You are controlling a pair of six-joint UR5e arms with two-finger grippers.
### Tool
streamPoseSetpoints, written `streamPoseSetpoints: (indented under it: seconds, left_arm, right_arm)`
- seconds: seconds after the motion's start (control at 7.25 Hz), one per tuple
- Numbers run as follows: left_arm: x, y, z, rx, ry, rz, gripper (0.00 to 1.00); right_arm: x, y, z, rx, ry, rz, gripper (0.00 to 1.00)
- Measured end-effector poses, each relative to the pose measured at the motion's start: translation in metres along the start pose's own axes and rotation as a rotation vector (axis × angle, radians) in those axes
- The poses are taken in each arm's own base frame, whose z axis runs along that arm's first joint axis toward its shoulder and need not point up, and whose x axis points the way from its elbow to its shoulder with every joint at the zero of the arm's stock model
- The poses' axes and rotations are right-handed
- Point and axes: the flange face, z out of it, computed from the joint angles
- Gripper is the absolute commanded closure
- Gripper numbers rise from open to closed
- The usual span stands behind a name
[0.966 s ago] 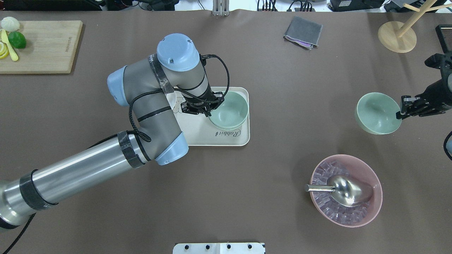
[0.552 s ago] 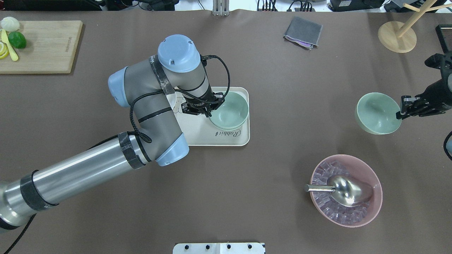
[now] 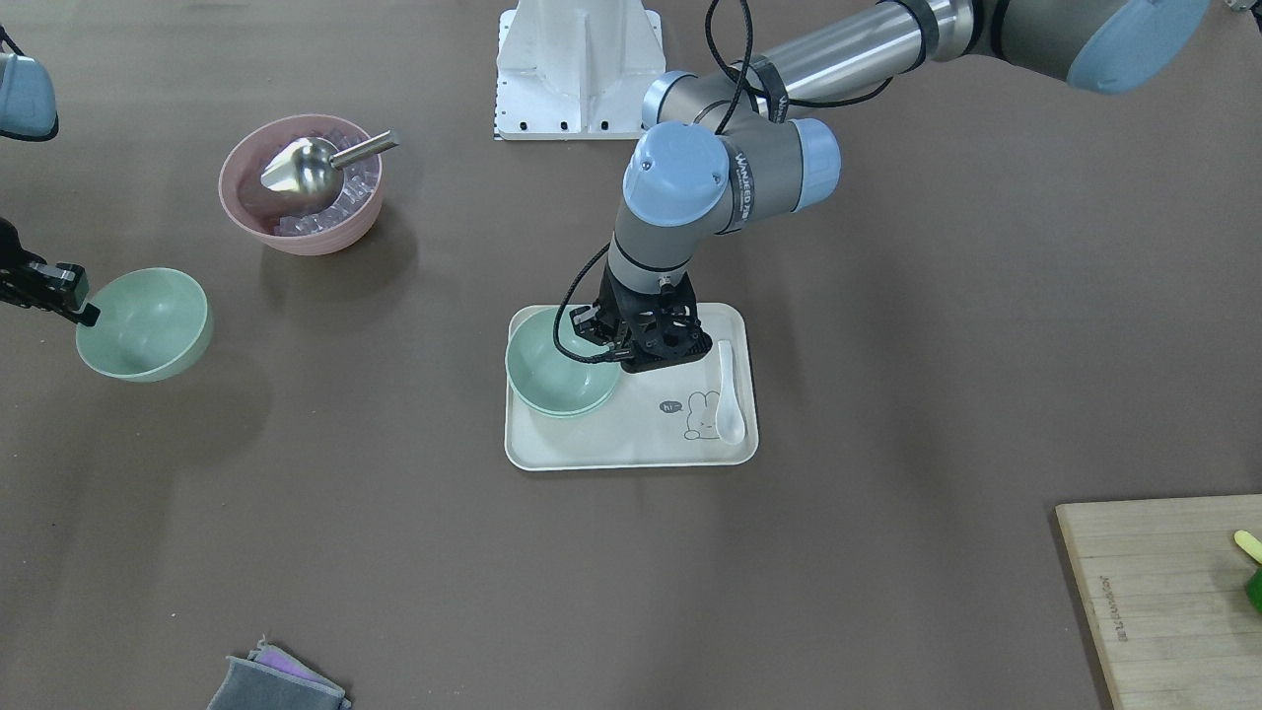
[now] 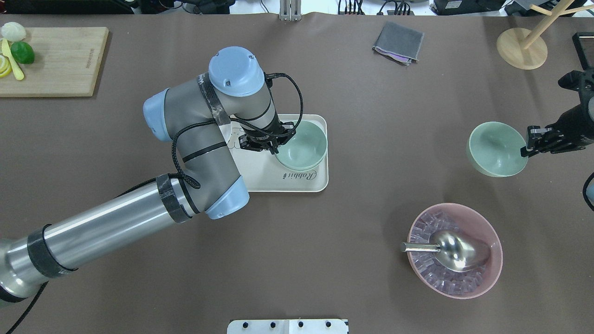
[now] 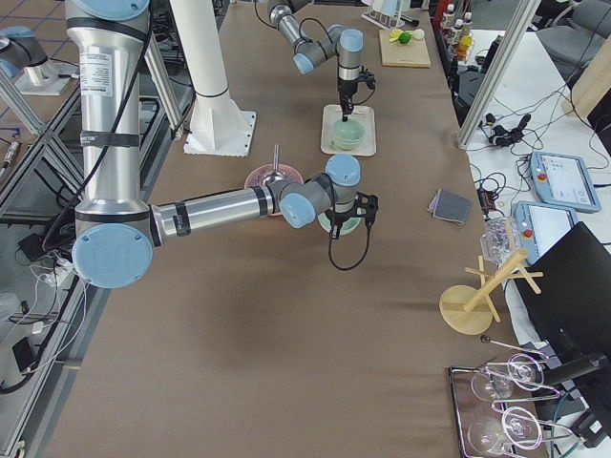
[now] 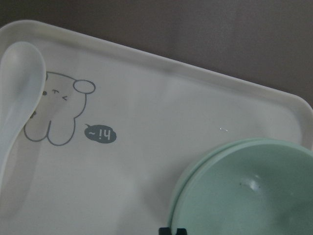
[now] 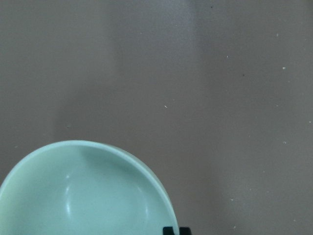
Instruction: Stack green bowls together
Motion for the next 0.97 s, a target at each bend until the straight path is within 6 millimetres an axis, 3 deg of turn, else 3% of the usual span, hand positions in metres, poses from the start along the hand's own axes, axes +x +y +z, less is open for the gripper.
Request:
streamPoseSetpoints:
  seconds: [0.14, 0.41, 0.55, 0.69, 0.97]
  left_arm:
    - [0.0, 0.0, 0.0, 0.0, 0.002, 0.001, 0.96]
    - [-0.001, 0.0, 0.0, 0.003, 0.016, 0.008, 0.38]
    - [0.0, 0.001, -0.001, 0.003, 0.02, 0.01, 0.14]
    - [0.0, 0.0, -0.002, 0.003, 0.024, 0.013, 0.03]
    - [0.0, -0.004, -0.013, 0.01, 0.036, 0.017, 0.03]
  right_arm:
    - [0.0, 0.0, 0.0, 0.0, 0.0, 0.0, 1.0]
    - [0.0, 0.0, 0.0, -0.001, 0.001, 0.001, 1.0]
    - [0.001, 0.0, 0.001, -0.001, 0.001, 0.002, 1.0]
    - [0.001, 0.0, 0.001, -0.002, 0.002, 0.002, 1.0]
    - [0.0, -0.001, 0.001, -0.002, -0.001, 0.001, 1.0]
